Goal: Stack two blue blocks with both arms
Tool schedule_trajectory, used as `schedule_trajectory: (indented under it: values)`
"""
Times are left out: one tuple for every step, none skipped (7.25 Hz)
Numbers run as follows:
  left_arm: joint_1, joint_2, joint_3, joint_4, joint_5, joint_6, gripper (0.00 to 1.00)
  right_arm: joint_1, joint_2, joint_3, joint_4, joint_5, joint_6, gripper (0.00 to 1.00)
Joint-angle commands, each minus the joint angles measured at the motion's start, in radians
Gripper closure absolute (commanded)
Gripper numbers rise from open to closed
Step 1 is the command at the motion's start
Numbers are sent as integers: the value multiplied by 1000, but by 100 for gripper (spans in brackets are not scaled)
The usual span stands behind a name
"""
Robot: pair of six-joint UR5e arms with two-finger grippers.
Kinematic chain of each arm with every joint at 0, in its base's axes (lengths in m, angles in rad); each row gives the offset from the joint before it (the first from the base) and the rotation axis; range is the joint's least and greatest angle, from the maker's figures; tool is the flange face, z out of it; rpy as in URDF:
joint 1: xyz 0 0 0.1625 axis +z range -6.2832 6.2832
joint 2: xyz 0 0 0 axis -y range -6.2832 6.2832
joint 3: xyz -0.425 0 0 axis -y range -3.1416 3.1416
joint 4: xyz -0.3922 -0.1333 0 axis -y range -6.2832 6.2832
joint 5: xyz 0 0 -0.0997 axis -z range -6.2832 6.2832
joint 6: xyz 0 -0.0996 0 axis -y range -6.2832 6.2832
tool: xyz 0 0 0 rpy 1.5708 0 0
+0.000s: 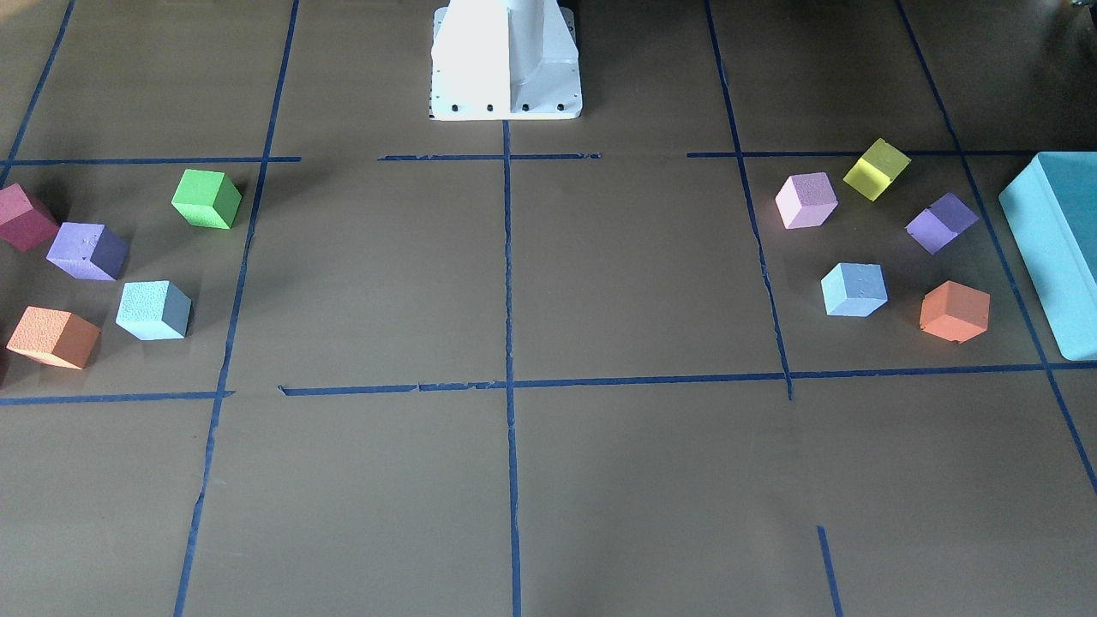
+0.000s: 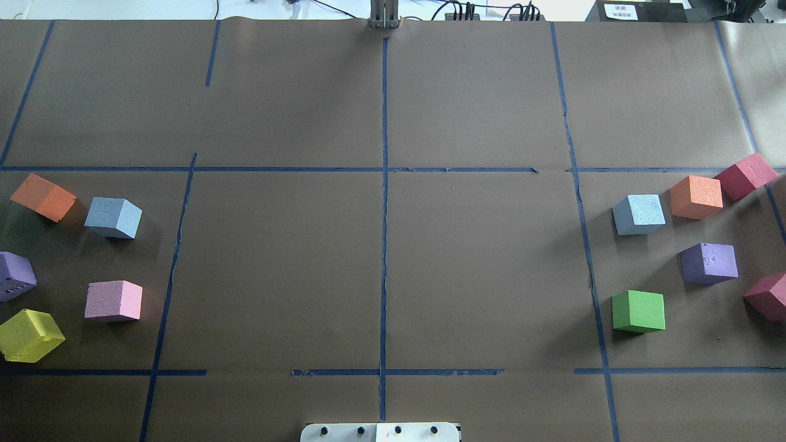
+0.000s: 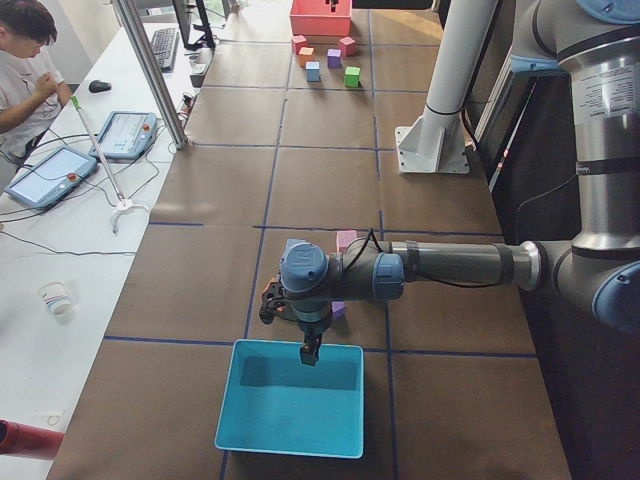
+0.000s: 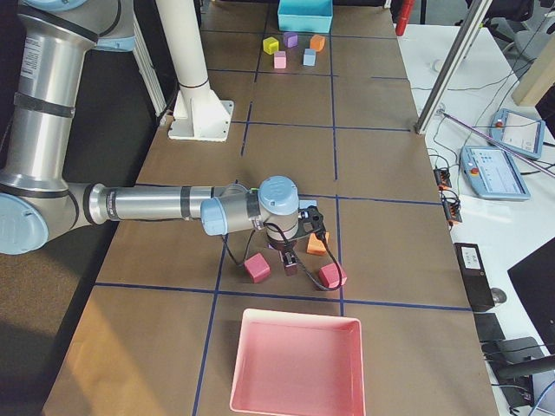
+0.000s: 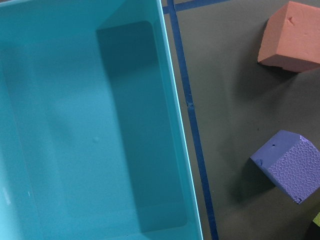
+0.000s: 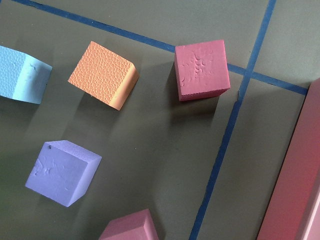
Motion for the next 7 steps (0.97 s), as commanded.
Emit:
schedule_trajectory:
  values:
    - [0, -2, -3, -2, 0, 0, 0, 0, 1, 6, 1, -2, 5, 0]
    - [2, -3, -3, -2, 0, 2, 0, -5, 31, 5, -2, 2, 58, 0]
    - [2, -3, -3, -2, 0, 0, 0, -71, 95, 7, 1, 5, 223, 0]
    - [2, -3, -3, -2, 0, 0, 0, -169, 181, 7, 2, -3, 388, 0]
    - [2, -3, -3, -2, 0, 0, 0, -267, 273, 2, 1, -30, 542, 0]
    - [3, -3, -5, -4, 0, 2, 0, -355, 321, 2, 2, -110, 662, 0]
    - [2, -3, -5, -4, 0, 2, 0, -444, 326, -4, 13, -230, 712, 0]
